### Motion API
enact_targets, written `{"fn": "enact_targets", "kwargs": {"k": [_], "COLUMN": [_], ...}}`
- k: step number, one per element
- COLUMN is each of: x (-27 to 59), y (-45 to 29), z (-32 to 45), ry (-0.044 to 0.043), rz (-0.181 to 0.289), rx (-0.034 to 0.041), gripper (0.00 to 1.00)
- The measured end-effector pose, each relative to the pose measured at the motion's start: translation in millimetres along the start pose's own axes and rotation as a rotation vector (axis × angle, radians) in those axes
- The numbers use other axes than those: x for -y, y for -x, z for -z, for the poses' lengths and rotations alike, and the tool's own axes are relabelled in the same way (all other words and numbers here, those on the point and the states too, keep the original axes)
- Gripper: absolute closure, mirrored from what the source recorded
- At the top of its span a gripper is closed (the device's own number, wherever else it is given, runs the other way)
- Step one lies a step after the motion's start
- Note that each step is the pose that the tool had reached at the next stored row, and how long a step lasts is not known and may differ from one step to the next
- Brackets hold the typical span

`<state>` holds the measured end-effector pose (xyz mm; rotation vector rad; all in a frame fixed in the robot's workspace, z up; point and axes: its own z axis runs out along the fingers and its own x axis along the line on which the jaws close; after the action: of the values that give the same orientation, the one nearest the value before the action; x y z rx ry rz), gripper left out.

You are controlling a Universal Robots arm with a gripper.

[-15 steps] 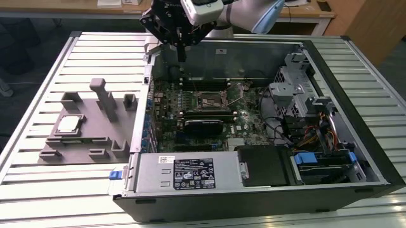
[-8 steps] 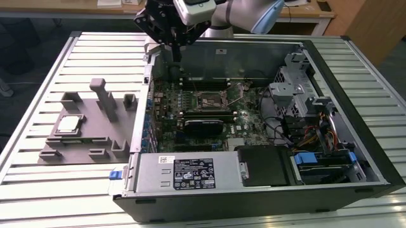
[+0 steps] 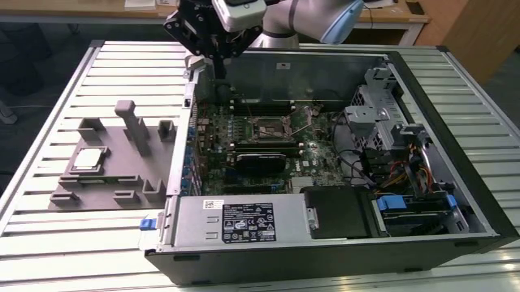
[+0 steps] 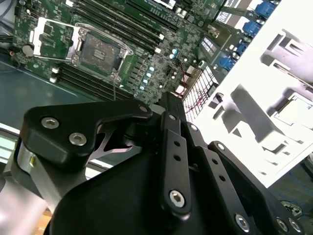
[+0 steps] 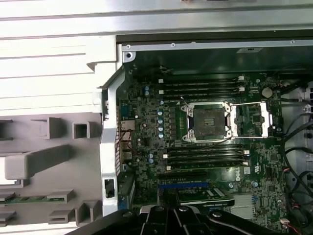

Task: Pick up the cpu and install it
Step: 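Reach for the cpu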

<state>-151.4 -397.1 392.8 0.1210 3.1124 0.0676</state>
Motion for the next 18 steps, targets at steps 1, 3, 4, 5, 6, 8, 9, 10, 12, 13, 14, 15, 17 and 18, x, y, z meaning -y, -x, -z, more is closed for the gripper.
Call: {"fn": "enact_targets", "kwargs": {"k": [1,3,4,5,6,8,9,10,12,13,14,15,17,18], "x": [0.0,0.0,0.1,0.2,0.2,0.4,0.5,0.7,0.9,1.1,1.2,1.4,1.7,1.8], "y": [-1.3,-4.0,-5.4,-6.8,-8.3,-11.4,-13.1,-14.9,-18.4,-20.1,-21.9,-23.8,-27.5,-29.3], "z": [0.0,0.0,-0.1,-0.1,-0.2,-0.2,-0.2,-0.2,-0.4,-0.4,-0.4,-0.4,-0.4,-0.4], "ry": [0.0,0.0,0.0,0.0,0.0,0.0,0.0001,0.0,0.0001,0.0,0.0,0.0001,0.0,-0.0001], "rz": [0.0,0.0,0.0,0.0,0.0,0.0,0.0,0.0,0.0,0.0,0.0,0.0,0.0,0.0], "rx": [0.0,0.0,0.0,0.0001,0.0,0.0,0.0001,0.0,0.0,0.0001,0.0,0.0001,0.0,0.0], "gripper": [0.89,0.89,0.89,0.89,0.89,0.89,0.89,0.89,0.89,0.89,0.89,0.89,0.89,0.89]}}
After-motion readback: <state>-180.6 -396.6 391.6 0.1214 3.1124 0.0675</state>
